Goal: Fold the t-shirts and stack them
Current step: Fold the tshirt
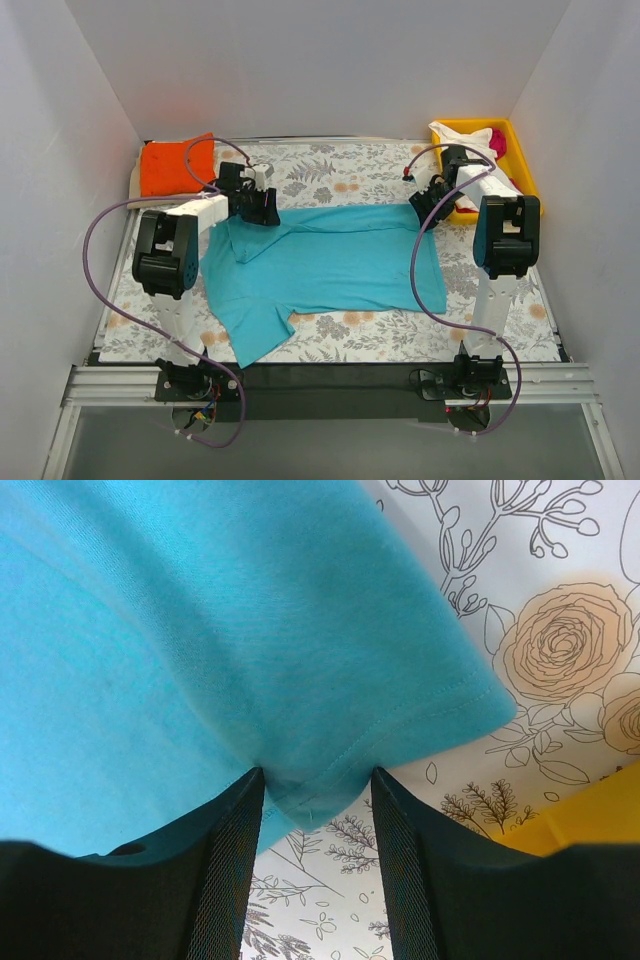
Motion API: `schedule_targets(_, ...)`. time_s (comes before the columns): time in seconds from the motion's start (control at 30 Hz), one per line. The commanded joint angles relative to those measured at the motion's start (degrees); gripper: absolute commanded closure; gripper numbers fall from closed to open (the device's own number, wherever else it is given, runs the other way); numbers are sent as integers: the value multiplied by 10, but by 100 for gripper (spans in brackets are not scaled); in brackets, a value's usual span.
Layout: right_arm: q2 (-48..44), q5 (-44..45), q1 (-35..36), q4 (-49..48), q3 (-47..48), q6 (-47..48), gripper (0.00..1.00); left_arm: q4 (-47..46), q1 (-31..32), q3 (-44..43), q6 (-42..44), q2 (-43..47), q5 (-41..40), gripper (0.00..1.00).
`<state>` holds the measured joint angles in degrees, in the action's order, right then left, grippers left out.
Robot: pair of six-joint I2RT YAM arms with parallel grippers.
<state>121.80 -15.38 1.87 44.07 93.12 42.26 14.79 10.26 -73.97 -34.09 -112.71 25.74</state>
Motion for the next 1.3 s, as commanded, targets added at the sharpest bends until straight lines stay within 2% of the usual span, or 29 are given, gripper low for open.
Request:
schedule_targets(0.0, -9, -8, -4, 20, 13, 4, 54, 10, 3, -9, 14, -5, 11, 55)
schedule_targets(0.13, -9, -7, -3, 22, 14, 5, 54, 23, 3, -17, 12, -10, 16, 64)
schedule_targets(0.2, -10, -5, -4, 23, 14, 5, 54, 24, 3, -13, 10, 6, 19, 81)
schedule_targets(0.23, -10, -5, -4, 22, 14, 5, 54, 24, 3, -10, 10, 13, 26, 87)
schedule_targets(0.27, -11, -5, -4, 23, 14, 5, 54, 24, 4, -9, 9, 24, 30, 98)
schedule_targets(0.3, -11, -4, -4, 24, 14, 6, 54, 24, 4, -2, 7, 41, 33, 100)
schedule_targets(0.57, -18, -6, -4, 27, 13, 6, 56, 68, 9, 47, 22, 134, 55, 100)
schedule_targets(0.9, -18, -8, -3, 33, 23, 4, 56, 87, 47, 117, 12, 144, 78, 100)
schedule_targets(0.93, -18, -7, -4, 33, 23, 5, 56, 87, 55, 119, 9, 142, 78, 97)
schedule_targets(0.97, -18, -6, -4, 33, 24, 5, 56, 86, 57, 123, 7, 139, 79, 88)
schedule_targets(1.13, -17, -11, -4, 37, 29, 4, 56, 88, 71, 126, 2, 129, 77, 76)
schedule_targets(1.23, -19, -13, -4, 45, 31, 7, 56, 103, 71, 114, 2, 136, 51, 60)
schedule_targets(1.27, -22, -15, -4, 47, 30, 8, 57, 107, 69, 110, 2, 143, 49, 59)
